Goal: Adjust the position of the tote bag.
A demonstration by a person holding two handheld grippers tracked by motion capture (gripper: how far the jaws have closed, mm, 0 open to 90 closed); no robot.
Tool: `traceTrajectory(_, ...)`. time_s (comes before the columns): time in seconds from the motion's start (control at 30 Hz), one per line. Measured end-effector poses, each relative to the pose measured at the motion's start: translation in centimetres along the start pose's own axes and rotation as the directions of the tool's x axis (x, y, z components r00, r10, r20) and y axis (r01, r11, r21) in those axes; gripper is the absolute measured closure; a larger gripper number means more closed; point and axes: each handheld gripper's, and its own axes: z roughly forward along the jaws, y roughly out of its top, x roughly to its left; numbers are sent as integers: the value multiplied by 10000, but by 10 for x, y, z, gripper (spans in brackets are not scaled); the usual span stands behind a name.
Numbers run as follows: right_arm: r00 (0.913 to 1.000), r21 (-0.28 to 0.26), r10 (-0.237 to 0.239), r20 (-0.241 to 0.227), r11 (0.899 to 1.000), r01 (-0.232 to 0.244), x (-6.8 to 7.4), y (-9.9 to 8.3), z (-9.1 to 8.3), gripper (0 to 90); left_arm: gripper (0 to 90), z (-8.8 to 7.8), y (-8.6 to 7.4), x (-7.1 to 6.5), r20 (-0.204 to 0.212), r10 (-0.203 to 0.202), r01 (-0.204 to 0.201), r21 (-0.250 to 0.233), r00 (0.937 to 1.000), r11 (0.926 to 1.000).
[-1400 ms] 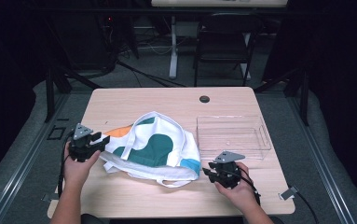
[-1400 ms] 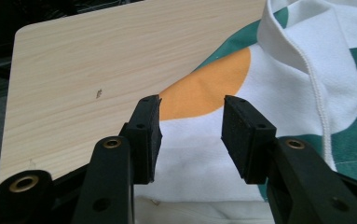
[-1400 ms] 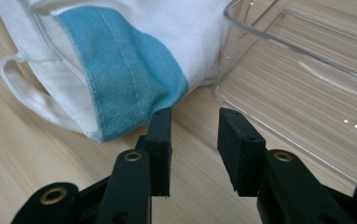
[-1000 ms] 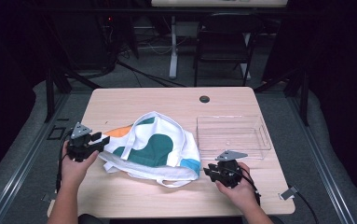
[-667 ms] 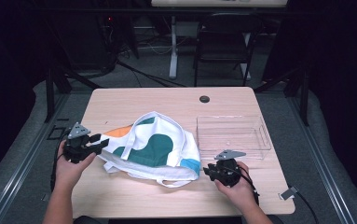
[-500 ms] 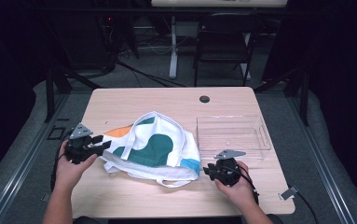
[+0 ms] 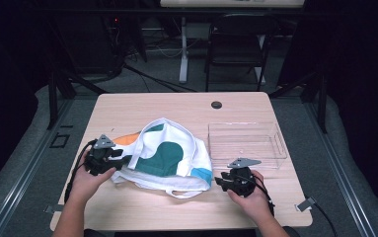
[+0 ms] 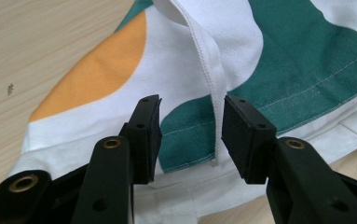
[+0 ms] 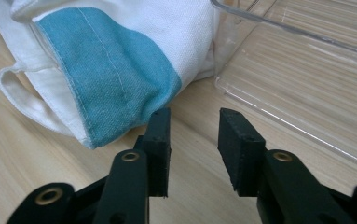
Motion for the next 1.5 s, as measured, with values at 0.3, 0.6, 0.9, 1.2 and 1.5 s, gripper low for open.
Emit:
traceTrajectory(0.3, 9997, -197, -194, -112, 9996, 192, 3, 1, 0, 508, 561, 13, -1, -6, 300, -27, 20, 252, 9995, 9997)
traceTrajectory(0.6, 10000, -325, -51, -42, 9995, 50, 6, 1, -2, 535, 561, 20, -1, -10, 418, 157, -179, 519, 9990, 9985)
traceTrajectory(0.9, 9996, -258, -223, 190, 9994, 228, 8, 1, -4, 695, 609, 24, -1, -11, 349, 100, -119, 526, 9993, 9985)
traceTrajectory(1.2, 9990, -142, -443, 86, 9989, 445, 11, 1, -5, 765, 674, 23, -2, -11, 318, 165, -182, 536, 9994, 9984)
traceTrajectory(1.5, 9988, -79, -494, 2, 9987, 494, 10, 1, -5, 779, 773, 22, -2, -11, 494, 252, -273, 420, 9985, 9987)
